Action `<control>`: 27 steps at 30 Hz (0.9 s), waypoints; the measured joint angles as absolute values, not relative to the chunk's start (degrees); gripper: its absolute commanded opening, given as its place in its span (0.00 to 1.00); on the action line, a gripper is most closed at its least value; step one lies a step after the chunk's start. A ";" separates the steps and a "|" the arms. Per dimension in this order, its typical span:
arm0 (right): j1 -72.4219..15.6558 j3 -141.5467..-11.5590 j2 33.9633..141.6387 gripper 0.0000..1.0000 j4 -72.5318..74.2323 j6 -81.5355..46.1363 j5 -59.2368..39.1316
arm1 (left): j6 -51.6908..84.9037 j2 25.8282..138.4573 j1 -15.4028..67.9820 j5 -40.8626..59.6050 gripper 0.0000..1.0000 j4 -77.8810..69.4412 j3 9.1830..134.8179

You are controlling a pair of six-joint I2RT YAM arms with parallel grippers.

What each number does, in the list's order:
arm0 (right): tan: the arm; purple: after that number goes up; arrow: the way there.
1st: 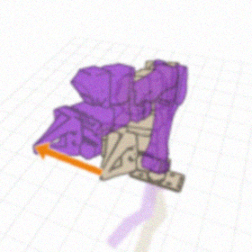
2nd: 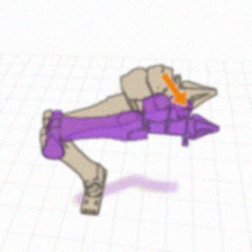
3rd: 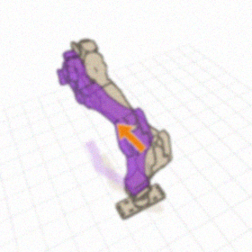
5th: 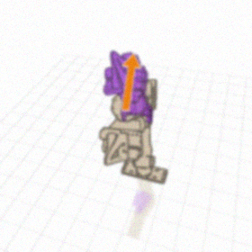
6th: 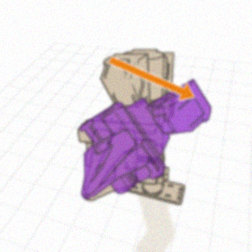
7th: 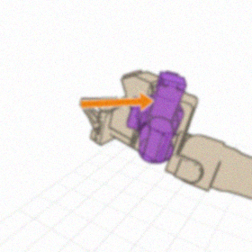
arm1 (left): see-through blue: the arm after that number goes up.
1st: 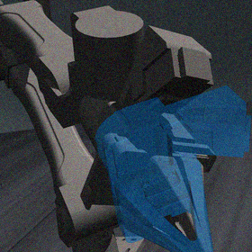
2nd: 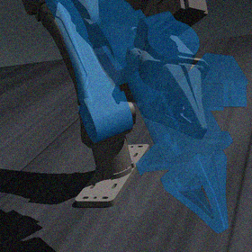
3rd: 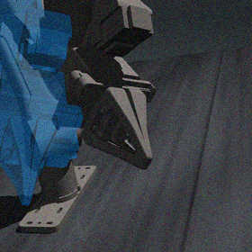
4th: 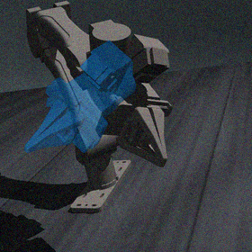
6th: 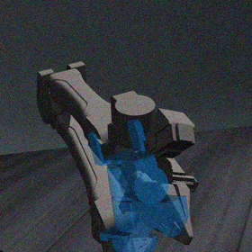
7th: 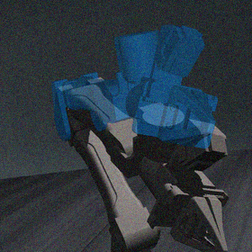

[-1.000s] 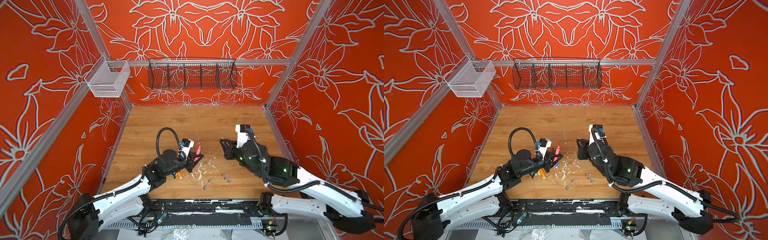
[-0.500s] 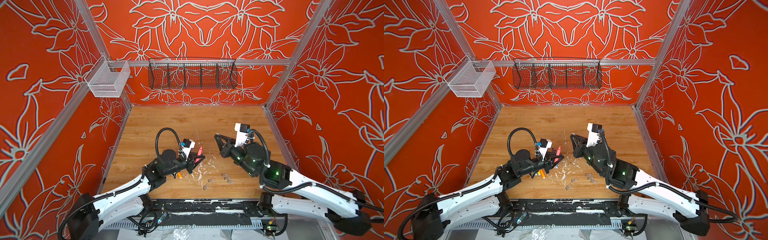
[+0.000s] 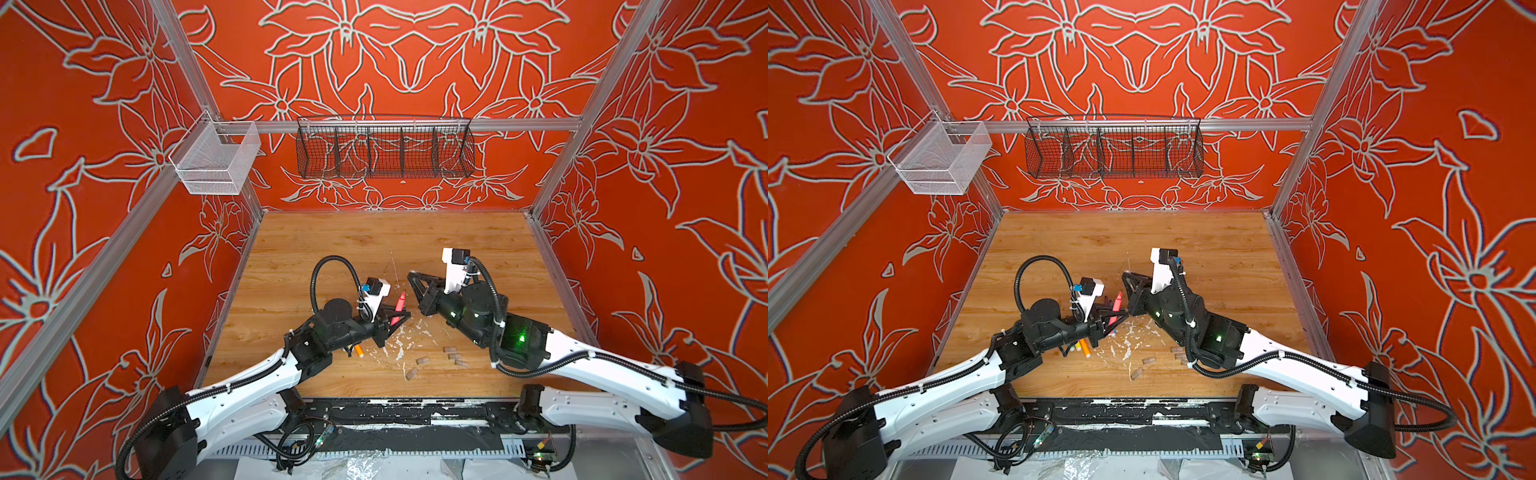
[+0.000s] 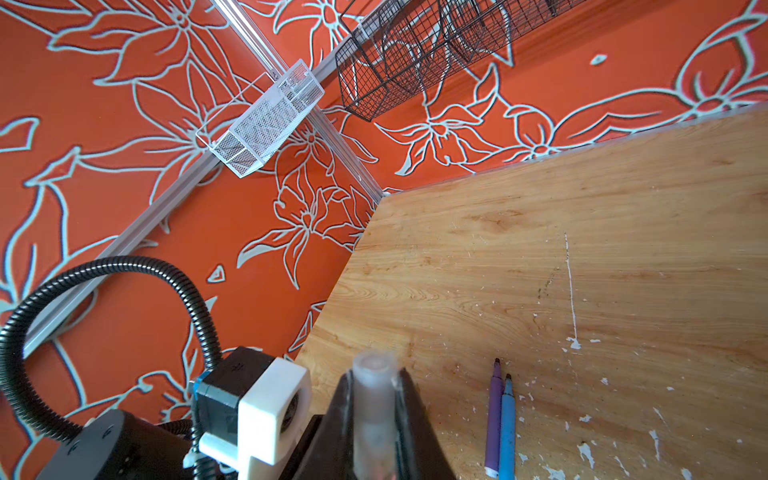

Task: Insert the pens into the pen caps
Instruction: 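Carry the cap with the right gripper toward the pink marker tip, then lower the cap in the right gripper onto the pink marker tip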

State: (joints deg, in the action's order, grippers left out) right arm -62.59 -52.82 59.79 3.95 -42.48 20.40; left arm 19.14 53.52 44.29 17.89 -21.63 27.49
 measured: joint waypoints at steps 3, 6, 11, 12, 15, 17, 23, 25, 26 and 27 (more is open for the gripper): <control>-62.59 -52.05 59.77 0.00 5.08 -42.70 19.88 | 19.14 53.52 44.29 17.85 0.00 -21.65 27.49; -62.59 -51.31 59.86 0.00 5.19 -42.81 18.98 | 19.14 53.49 44.29 17.82 0.00 -21.65 27.49; -62.59 -51.22 60.51 0.00 5.45 -42.98 18.74 | 19.14 53.47 44.29 17.78 0.00 -21.65 27.49; -62.59 -51.20 60.69 0.00 5.52 -43.05 18.74 | 19.14 53.47 44.29 17.76 0.00 -21.63 27.49; -62.59 -50.78 60.99 0.00 5.85 -43.09 18.74 | 19.14 53.47 44.29 17.72 0.00 -21.63 27.46; -62.59 -50.76 61.36 0.00 5.91 -43.07 18.76 | 19.14 53.47 44.29 17.72 0.00 -21.65 27.46; -62.59 -50.76 61.82 0.00 6.28 -43.03 18.81 | 19.14 53.47 44.29 17.67 0.00 -21.63 27.40; -62.59 -50.78 62.06 0.00 6.52 -43.03 18.81 | 19.16 53.47 44.29 17.61 0.00 -21.63 27.33; -62.59 -50.76 62.24 0.00 6.68 -43.03 18.79 | 19.16 53.47 44.29 17.58 0.00 -21.61 27.29; -62.59 -50.76 62.48 0.00 6.79 -43.05 18.79 | 19.18 53.47 44.29 17.52 0.00 -21.58 27.22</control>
